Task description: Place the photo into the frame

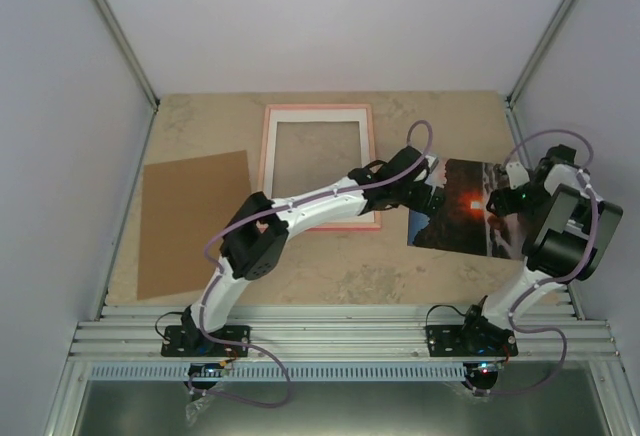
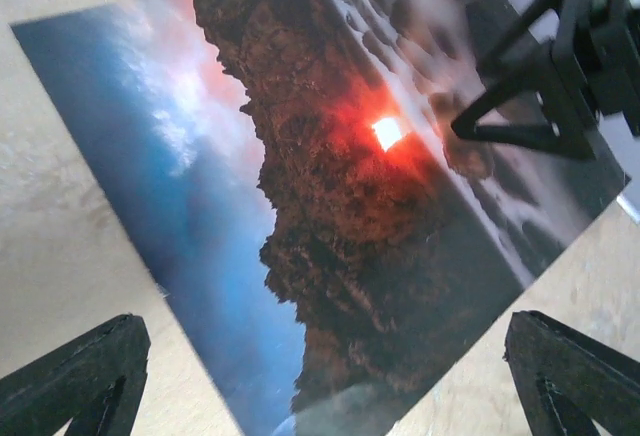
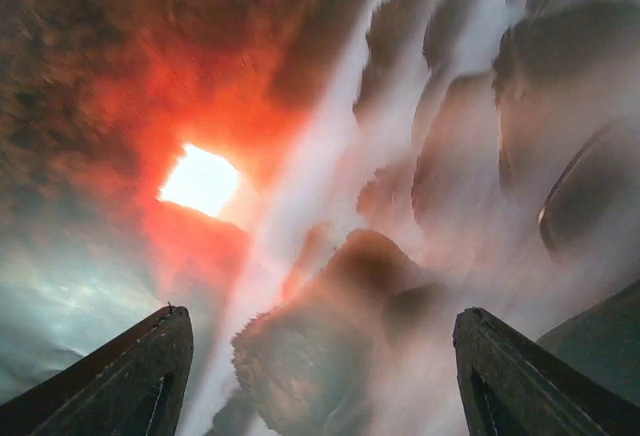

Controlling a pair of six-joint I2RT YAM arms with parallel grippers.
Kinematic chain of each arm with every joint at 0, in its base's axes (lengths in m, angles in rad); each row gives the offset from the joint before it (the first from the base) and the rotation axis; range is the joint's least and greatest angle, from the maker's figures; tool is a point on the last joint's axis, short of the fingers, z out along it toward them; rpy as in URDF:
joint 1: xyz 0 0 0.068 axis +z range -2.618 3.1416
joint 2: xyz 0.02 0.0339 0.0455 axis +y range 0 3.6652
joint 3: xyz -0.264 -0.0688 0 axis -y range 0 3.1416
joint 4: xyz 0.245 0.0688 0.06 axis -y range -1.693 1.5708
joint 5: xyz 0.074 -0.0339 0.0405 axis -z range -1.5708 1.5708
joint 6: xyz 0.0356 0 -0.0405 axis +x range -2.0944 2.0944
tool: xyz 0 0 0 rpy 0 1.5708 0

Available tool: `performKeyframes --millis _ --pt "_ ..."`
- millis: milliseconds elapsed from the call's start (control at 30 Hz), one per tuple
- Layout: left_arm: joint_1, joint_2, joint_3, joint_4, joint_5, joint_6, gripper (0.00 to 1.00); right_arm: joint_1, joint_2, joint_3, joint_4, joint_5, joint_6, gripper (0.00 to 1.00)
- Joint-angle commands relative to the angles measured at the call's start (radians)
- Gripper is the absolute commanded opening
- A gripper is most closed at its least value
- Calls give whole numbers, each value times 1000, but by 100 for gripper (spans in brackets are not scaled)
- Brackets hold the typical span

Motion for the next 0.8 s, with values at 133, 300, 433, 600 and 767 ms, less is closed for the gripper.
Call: performKeyframes --millis 133,300,433,600,767 --pt "13 149 115 -35 43 -349 100 -6 57 -98 107 115 -13 64" --pt "20 192 99 -42 33 -430 99 -6 109 -132 140 147 -14 57" --pt "20 223 102 -47 31 -468 99 -6 142 -142 146 168 -24 48" --pt "20 296 118 -43 96 -531 96 -5 185 -132 129 189 -36 37" --pt "24 358 123 6 185 -590 95 5 219 -132 121 192 -36 35"
